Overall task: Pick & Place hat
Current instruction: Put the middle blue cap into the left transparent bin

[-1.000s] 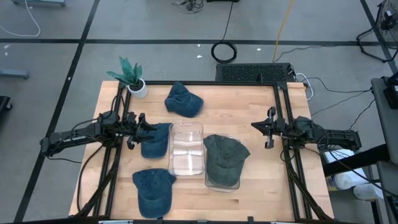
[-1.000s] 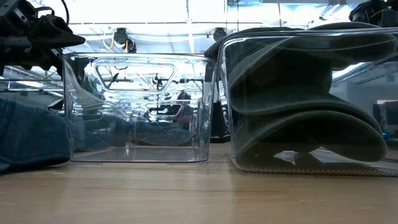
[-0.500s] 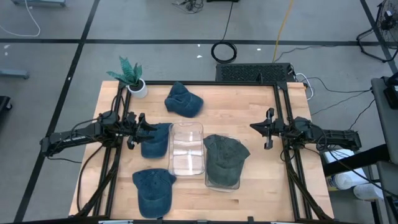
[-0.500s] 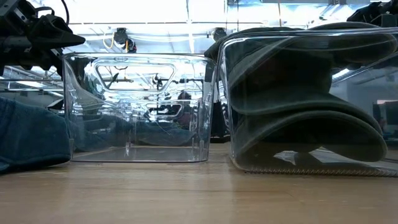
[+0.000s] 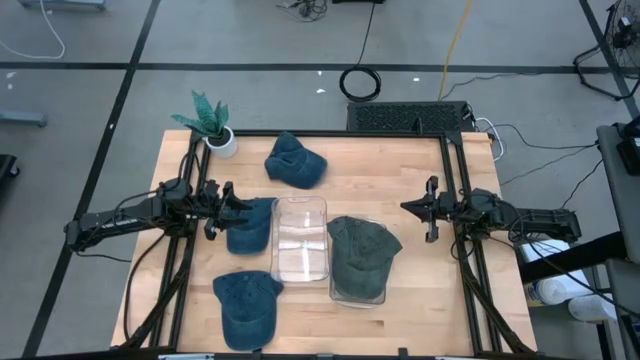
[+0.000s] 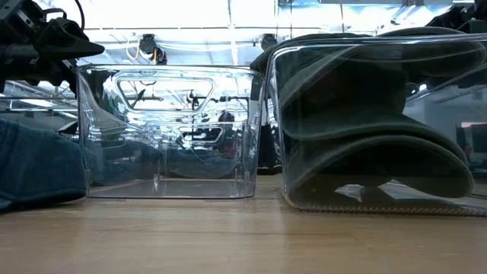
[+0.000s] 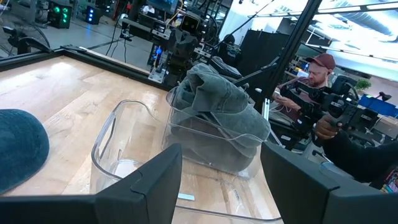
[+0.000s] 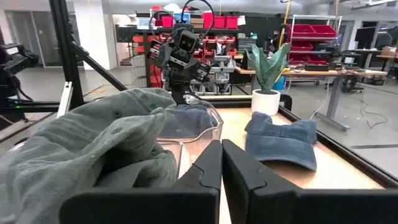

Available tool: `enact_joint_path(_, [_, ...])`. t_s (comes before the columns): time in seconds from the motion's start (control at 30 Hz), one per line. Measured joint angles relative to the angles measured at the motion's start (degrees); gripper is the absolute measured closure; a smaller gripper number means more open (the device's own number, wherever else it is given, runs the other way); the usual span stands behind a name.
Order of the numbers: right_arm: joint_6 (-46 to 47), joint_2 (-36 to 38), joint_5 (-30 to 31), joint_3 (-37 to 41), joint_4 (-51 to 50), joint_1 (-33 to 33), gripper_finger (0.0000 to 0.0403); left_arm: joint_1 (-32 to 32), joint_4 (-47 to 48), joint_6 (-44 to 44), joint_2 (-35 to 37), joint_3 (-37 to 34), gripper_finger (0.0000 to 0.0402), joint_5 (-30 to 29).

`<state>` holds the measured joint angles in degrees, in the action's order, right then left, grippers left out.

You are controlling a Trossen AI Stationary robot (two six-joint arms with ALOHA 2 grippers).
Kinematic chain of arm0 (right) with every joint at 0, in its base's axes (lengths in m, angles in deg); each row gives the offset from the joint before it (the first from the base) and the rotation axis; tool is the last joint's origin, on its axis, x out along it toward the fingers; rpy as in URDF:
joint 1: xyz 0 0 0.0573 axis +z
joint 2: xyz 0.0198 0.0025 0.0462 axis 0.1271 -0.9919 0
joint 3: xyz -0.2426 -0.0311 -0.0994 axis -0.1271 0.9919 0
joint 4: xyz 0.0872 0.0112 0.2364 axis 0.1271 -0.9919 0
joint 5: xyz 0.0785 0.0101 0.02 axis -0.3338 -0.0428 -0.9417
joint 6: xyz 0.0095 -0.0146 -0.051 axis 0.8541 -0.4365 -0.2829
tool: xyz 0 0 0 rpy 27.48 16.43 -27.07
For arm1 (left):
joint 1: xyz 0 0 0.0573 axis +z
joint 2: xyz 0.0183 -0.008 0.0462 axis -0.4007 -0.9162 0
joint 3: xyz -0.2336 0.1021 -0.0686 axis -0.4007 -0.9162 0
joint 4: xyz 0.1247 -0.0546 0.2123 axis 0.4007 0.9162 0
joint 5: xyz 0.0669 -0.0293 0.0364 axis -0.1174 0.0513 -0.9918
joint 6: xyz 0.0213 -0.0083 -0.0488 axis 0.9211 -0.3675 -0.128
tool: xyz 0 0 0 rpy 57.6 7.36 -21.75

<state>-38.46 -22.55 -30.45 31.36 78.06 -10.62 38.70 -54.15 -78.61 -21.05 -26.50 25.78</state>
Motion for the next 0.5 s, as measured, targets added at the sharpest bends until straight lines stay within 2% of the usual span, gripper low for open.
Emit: enact_joint_path(0.5, [-0.2, 0.0, 0.7, 0.7, 1.4, 0.0, 0.0403, 0.0, 0.0, 0.0, 0.0, 0.0, 0.0174, 0.0])
